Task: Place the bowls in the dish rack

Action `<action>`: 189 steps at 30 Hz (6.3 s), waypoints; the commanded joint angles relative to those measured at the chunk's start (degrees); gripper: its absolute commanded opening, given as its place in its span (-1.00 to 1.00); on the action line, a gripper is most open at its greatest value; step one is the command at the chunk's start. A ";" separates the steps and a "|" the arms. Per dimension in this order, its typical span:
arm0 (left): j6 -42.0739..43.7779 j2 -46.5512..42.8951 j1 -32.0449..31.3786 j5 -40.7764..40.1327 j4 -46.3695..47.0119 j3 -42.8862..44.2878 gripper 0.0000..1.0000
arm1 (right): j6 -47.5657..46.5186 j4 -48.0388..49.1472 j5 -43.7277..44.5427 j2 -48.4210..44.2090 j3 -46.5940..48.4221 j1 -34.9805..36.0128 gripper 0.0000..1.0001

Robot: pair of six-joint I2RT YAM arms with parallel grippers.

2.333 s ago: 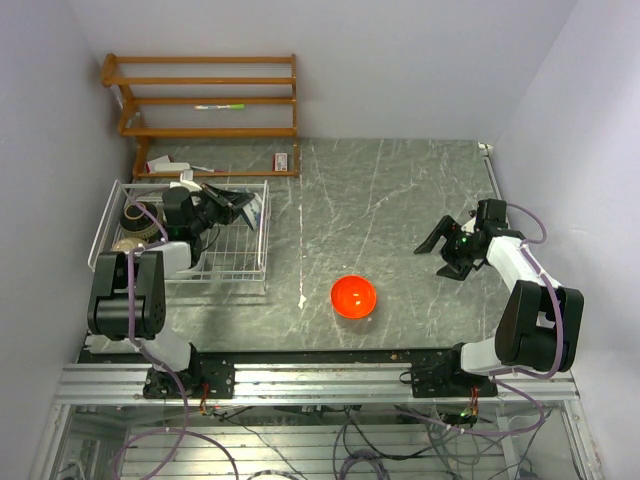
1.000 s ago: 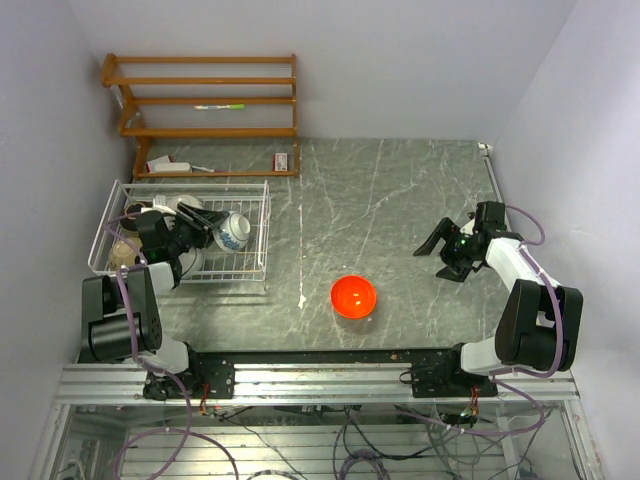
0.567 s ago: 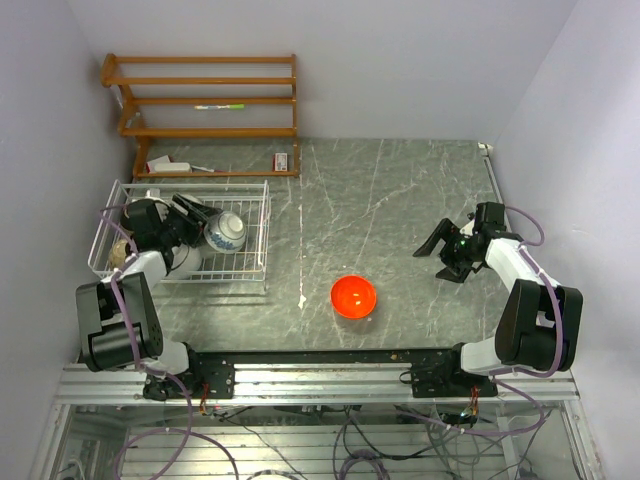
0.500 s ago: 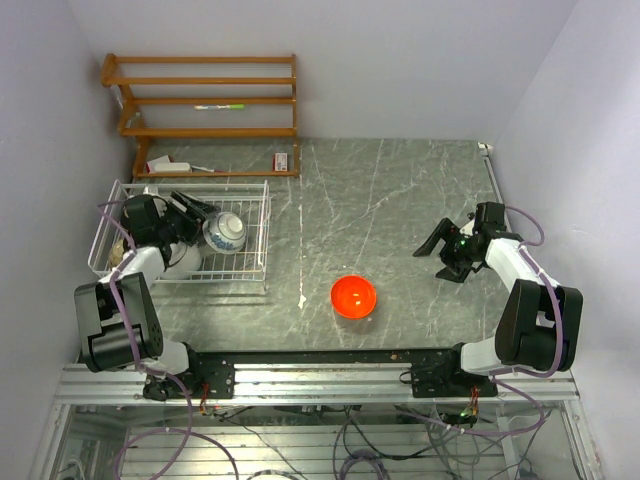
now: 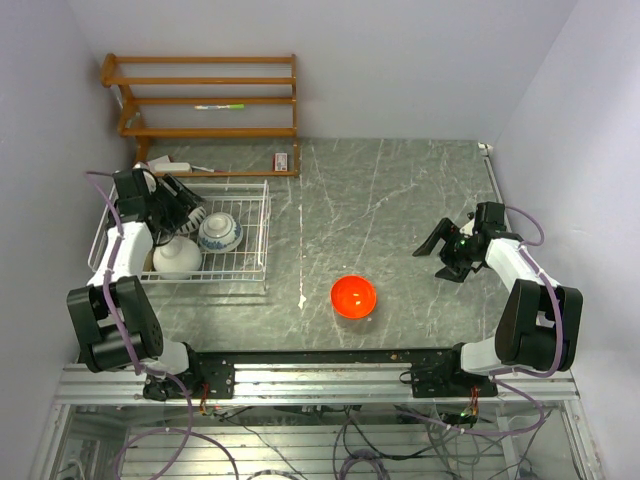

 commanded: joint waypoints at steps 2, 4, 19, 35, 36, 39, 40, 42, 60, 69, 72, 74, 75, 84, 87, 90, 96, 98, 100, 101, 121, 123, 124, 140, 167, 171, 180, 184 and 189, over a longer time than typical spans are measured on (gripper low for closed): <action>4.82 -1.25 0.37 -2.10 -9.13 5.18 0.59 | -0.58 1.03 -0.53 -0.18 -0.69 0.00 0.73; 5.75 -1.82 -0.58 -2.20 -11.56 6.63 0.59 | -0.58 1.03 -0.53 -0.15 -0.69 0.04 0.73; 6.45 -0.04 -17.72 -18.58 -19.94 9.87 0.63 | -0.75 0.60 -0.53 0.52 0.11 0.13 0.73; 5.51 7.23 -20.83 -23.20 -17.00 11.09 0.67 | -0.76 0.14 0.49 0.75 0.54 0.14 0.73; 5.41 7.57 -20.91 -23.27 -16.43 11.26 0.68 | -0.83 0.16 0.52 0.72 0.54 0.13 0.73; 5.29 8.33 -21.11 -23.24 -14.54 11.94 0.67 | -0.80 -0.04 0.69 0.90 0.62 0.11 0.73; 5.23 8.78 -21.19 -23.27 -14.01 12.33 0.67 | -0.79 -0.06 0.78 0.92 0.67 0.13 0.73; 5.14 9.69 -21.20 -23.13 -12.73 12.87 0.67 | -0.76 -0.10 0.86 1.00 0.84 0.13 0.73; 4.61 13.46 -21.46 -20.16 -1.58 13.96 0.71 | -1.02 -0.33 1.05 0.68 0.60 0.13 0.74; 9.70 4.97 -21.64 -23.29 -14.71 16.72 0.99 | -0.88 0.00 0.99 0.44 -0.12 0.13 0.74; 12.28 0.27 -22.64 -21.41 -18.44 18.26 0.99 | -0.78 0.29 0.75 0.70 -0.04 0.13 0.74; 13.58 -3.50 -25.74 -21.86 -19.12 18.13 0.98 | -0.75 0.14 1.18 0.87 0.63 0.07 0.74; 13.89 -5.19 -27.66 -22.08 -18.84 17.82 0.99 | -0.75 -0.08 1.48 1.08 1.08 0.05 0.74; 18.92 -6.60 -57.56 -26.95 -16.25 16.34 0.96 | -0.04 -0.23 0.76 2.55 3.35 0.01 0.74; 22.73 -1.80 -66.43 -24.80 -15.72 17.44 0.93 | 0.09 -0.16 0.93 2.24 2.91 0.04 0.74; 25.43 4.07 -73.92 -23.31 -15.25 20.09 0.90 | 0.32 0.17 1.14 1.67 1.95 0.04 0.74; 26.49 15.64 -78.95 -19.20 -12.60 23.71 0.75 | 0.47 -0.05 1.02 0.37 1.63 0.04 0.74; 27.05 18.78 -79.97 -19.08 -13.50 25.11 0.71 | 0.10 -0.50 1.22 -0.10 1.80 0.04 0.75; 27.24 21.27 -81.04 -19.00 -14.31 26.29 0.71 | -0.11 -0.64 1.41 -0.55 1.58 0.04 0.75; 27.12 22.19 -81.39 -19.28 -14.60 26.74 0.72 | -0.14 -0.63 1.41 -0.75 1.36 0.07 0.75; 25.16 28.26 -83.18 -19.45 -12.48 22.90 0.01 | -0.29 0.55 0.43 -2.23 -1.70 -0.32 0.75; 24.90 28.11 -83.17 -19.47 -11.75 21.94 -0.03 | -0.55 0.36 0.51 -2.24 -1.58 -0.31 0.75; 24.81 28.11 -83.17 -19.56 -11.61 21.48 -0.03 | -0.64 0.30 0.52 -2.28 -1.51 -0.31 0.75; 20.83 20.81 -80.50 -17.86 -10.61 21.86 -0.86 | -0.58 -0.05 0.35 -1.91 -0.84 -0.40 0.75; -19.64 -21.13 -14.93 20.05 28.45 -10.42 -0.86 | -0.65 0.64 -0.65 -1.01 -1.50 -0.31 0.74; -22.42 -22.47 -12.40 20.86 29.81 -14.76 -0.86 | -0.58 0.78 -0.73 -0.77 -1.57 -0.31 0.74; -26.98 -22.06 -10.66 21.05 33.08 -24.03 -0.86 | -0.68 0.47 -0.75 -0.23 -1.03 -0.31 0.74; -22.59 -21.20 -10.61 20.89 26.77 -23.93 -0.86 | -0.75 0.57 -0.63 -0.43 -1.39 -0.31 0.74; -21.41 -18.09 -10.65 22.03 26.79 -25.14 -0.86 | -0.76 0.76 -0.62 -0.49 -1.60 -0.31 0.74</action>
